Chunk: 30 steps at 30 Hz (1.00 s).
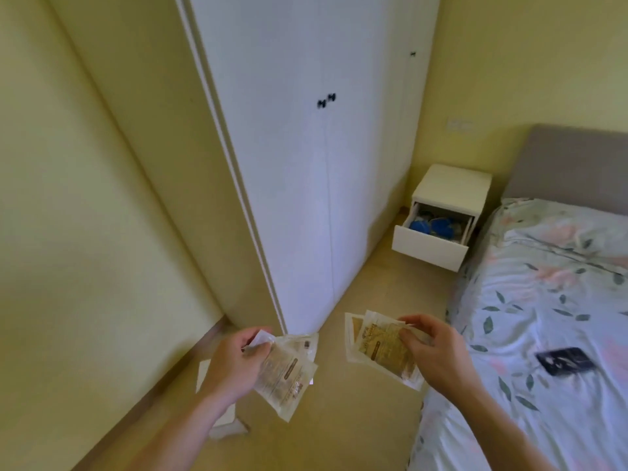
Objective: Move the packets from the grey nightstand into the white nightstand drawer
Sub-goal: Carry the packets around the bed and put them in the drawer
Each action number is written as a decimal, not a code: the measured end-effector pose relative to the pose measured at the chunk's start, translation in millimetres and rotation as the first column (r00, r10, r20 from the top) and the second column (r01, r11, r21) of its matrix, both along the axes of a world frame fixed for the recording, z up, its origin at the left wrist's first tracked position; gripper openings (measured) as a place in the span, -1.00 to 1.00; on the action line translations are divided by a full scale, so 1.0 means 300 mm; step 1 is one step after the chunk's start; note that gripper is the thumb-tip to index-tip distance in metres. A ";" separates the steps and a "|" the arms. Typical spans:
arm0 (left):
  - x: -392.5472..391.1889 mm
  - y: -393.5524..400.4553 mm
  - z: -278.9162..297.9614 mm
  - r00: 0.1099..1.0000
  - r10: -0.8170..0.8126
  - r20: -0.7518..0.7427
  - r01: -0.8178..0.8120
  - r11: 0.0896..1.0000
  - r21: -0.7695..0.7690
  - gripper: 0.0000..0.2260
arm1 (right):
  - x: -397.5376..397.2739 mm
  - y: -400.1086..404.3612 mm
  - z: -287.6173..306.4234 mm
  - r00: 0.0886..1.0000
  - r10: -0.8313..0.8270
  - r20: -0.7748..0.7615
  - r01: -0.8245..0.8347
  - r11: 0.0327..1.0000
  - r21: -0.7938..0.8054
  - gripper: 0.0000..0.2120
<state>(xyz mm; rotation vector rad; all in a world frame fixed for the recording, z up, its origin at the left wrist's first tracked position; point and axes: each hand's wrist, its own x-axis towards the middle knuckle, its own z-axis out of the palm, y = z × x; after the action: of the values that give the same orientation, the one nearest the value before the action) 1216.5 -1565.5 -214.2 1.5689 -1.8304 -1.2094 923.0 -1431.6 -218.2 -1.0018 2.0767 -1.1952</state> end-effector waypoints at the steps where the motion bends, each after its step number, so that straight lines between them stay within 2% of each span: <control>1: -0.052 -0.051 -0.006 0.999 -0.038 0.006 0.038 0.999 0.010 -0.82 | -0.036 -0.021 0.004 1.000 -0.025 -0.010 0.025 1.000 0.003 -0.88; 11: -0.546 -0.588 -0.119 0.963 -0.262 -0.068 0.267 0.961 0.072 -0.76 | -0.376 -0.296 -0.008 0.951 -0.286 -0.117 0.293 0.955 0.047 -0.90; 19: -0.861 -1.020 -0.152 0.934 -0.332 -0.130 0.351 0.922 0.163 -0.72 | -0.604 -0.576 -0.050 0.894 -0.431 -0.123 0.443 0.892 0.091 -0.94; 25: -1.141 -1.200 -0.148 0.892 -0.439 -0.108 0.451 0.876 0.167 -0.75 | -0.784 -0.671 -0.069 0.838 -0.533 -0.121 0.545 0.831 0.114 -0.89; 30: -1.385 -1.330 -0.161 0.880 -0.462 -0.108 0.474 0.870 0.137 -0.80 | -0.985 -0.797 -0.089 0.819 -0.555 -0.146 0.572 0.809 0.134 -0.88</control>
<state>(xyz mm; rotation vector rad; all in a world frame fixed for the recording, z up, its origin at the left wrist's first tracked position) 800.9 -1964.5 -262.4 1.1626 -2.1889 -1.6378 627.6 -1670.6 -245.0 -0.3618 2.6144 -1.2169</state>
